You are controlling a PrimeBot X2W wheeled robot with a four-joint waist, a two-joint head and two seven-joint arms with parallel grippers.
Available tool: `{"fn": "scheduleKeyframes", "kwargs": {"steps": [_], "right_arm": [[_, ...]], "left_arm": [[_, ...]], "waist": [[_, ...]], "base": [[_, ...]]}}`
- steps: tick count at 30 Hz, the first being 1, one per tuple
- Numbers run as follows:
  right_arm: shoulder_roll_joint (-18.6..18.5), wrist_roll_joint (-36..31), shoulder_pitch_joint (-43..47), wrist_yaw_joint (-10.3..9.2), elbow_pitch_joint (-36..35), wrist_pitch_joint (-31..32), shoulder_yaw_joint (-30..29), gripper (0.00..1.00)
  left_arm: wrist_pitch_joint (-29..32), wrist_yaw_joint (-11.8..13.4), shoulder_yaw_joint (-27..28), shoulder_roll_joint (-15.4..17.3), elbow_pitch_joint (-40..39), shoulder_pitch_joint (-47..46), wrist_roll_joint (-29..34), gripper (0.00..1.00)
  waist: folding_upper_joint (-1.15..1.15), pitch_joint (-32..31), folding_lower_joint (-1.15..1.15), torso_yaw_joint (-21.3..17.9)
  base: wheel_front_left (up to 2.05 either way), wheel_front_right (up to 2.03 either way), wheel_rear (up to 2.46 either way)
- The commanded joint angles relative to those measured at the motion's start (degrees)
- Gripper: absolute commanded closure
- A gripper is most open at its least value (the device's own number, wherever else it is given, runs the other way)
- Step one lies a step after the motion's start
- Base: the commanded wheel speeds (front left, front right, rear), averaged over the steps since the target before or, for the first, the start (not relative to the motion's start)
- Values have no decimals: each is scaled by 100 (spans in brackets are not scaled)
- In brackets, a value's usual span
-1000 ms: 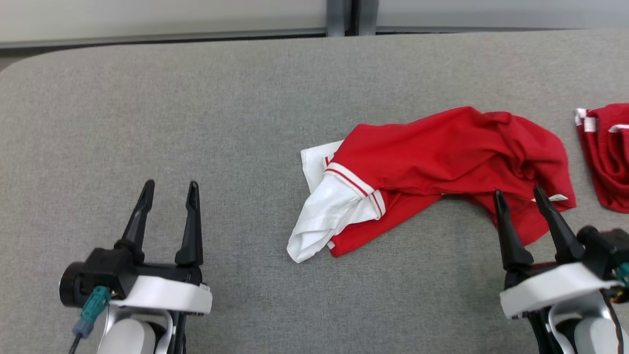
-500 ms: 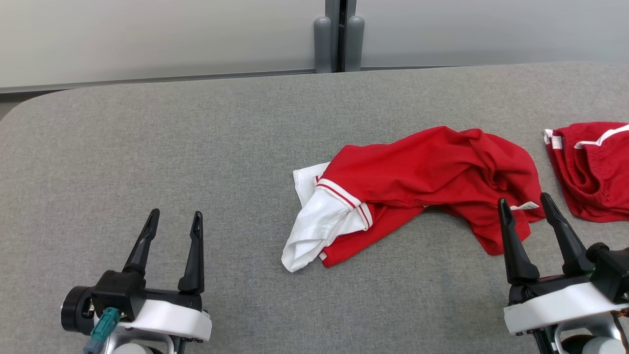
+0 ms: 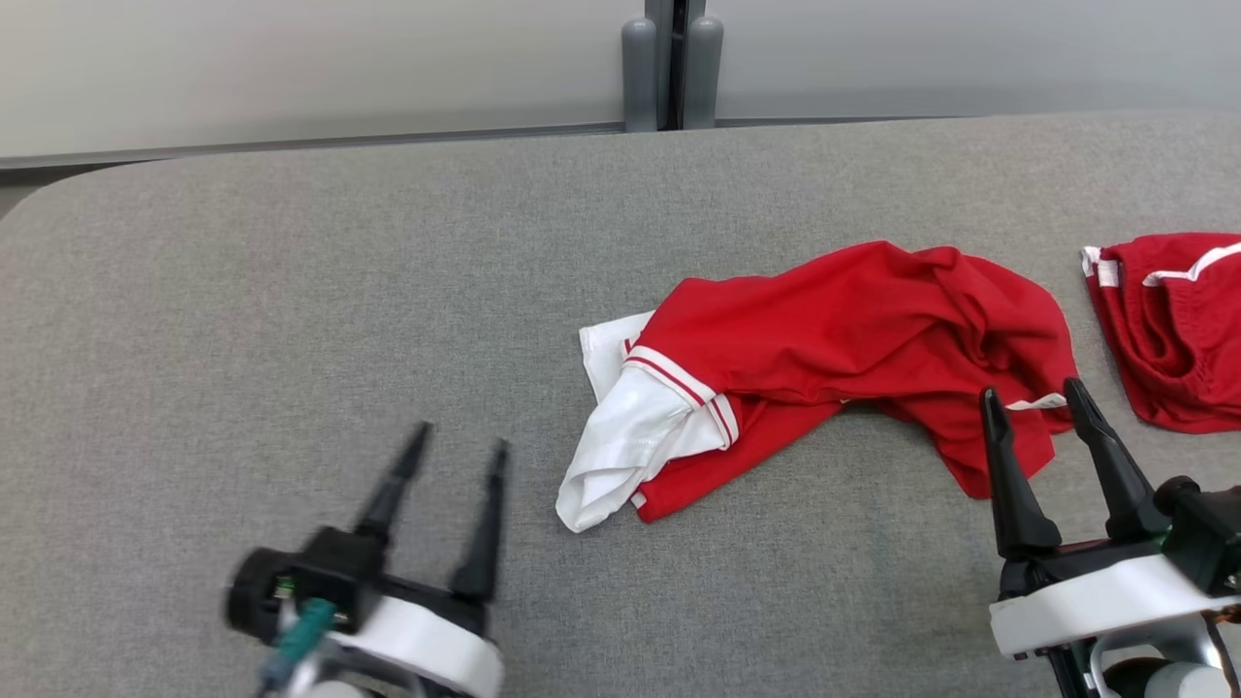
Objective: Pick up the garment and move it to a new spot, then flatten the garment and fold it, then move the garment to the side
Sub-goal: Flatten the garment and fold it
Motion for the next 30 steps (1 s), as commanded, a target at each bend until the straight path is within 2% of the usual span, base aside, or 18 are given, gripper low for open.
{"fn": "scheduleKeyframes", "kwargs": {"steps": [1,7,13,15,16,21,25,30], "right_arm": [[-7,43,-62,-2,7,25,9,0],[6,105,-184,-2,79,-17,97,0],[41,187,-237,-2,139,-58,75,0],[54,217,-242,-2,158,-74,44,0],[62,212,-240,-2,171,-77,25,0],[85,251,-210,-2,253,-99,-171,0],[101,258,-199,-2,314,-123,-329,0],[112,274,-215,-2,399,-149,-451,0]], "left_arm": [[34,-69,-74,-31,40,-72,7,0],[299,-425,-589,-258,596,-167,-161,0],[386,-555,-741,-348,1251,-441,-325,0],[328,-510,-711,-350,1435,-545,-307,80],[242,-448,-644,-329,1507,-606,-289,100],[-163,-206,-343,-242,1660,-788,-274,100],[-314,-69,-112,-102,1541,-844,-264,100],[-413,233,265,107,1136,-770,-158,100]], "waist": [[0,36,0,-19],[0,204,0,-175],[0,352,0,-312],[0,392,0,-335],[0,407,0,-351],[0,462,0,-372],[0,488,0,-357],[0,468,0,-293]], "base": [[0,0,0],[0,0,0],[0,0,0],[0,0,0],[0,0,0],[0,0,0],[0,0,0],[0,0,0]]}}
